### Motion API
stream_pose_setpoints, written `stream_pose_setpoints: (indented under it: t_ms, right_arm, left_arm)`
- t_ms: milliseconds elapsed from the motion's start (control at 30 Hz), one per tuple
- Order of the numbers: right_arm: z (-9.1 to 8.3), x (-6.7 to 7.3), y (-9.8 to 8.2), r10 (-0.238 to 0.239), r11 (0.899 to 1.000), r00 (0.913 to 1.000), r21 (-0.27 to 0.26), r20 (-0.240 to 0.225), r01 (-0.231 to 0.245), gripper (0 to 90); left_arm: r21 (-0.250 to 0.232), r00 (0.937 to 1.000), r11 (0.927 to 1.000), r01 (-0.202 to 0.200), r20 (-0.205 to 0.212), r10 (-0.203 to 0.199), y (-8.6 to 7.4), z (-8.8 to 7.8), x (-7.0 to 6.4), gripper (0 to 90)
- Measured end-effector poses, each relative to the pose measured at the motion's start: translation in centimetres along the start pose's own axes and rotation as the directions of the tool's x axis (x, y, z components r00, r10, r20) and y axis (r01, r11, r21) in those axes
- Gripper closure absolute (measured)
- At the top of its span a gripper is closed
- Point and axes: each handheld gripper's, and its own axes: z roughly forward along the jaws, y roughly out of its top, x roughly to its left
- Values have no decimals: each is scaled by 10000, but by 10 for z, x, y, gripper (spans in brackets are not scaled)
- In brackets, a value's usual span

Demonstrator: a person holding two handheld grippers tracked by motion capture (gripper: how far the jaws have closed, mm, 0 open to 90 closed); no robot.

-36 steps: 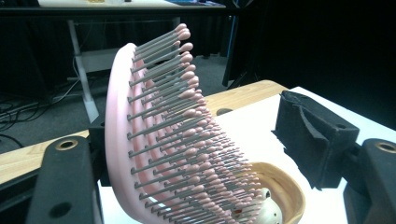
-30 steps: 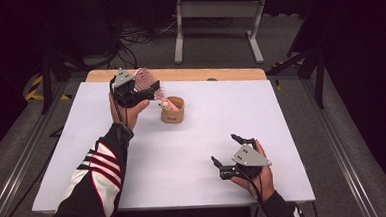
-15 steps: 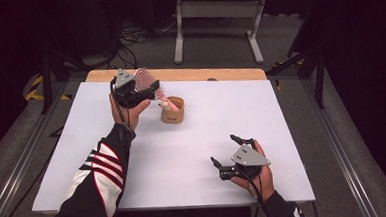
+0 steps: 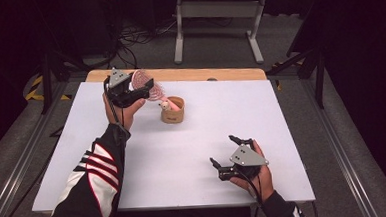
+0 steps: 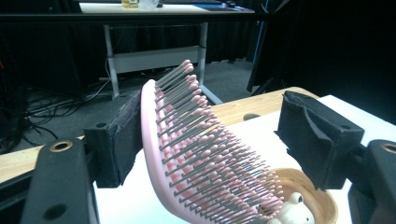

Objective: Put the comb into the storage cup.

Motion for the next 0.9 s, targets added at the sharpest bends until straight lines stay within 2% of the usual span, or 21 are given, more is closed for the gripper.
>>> stream_pose_setpoints:
  t_ms: [100,233,500,633,900]
  right_arm:
    - [0,0,0,-12,10000,10000,-2,-5,12,83]
    - [1,0,0,-29,10000,10000,25,32,29,83]
    - [1,1,0,-47,10000,10000,-4,74,47,83]
    - [0,0,0,-17,10000,10000,-36,85,17,83]
    - [0,1,1,-26,10000,9999,-62,143,27,83]
  left_arm:
    - [67,9999,10000,-51,156,50,0,0,0,228]
    - [414,9986,9979,-489,224,480,1,0,-2,169]
    - [229,9959,9967,-778,483,766,4,-6,-2,109]
    - [421,9925,9924,-1158,448,1139,4,-7,-4,85]
    - [401,9905,9909,-1281,557,1258,5,-11,-4,72]
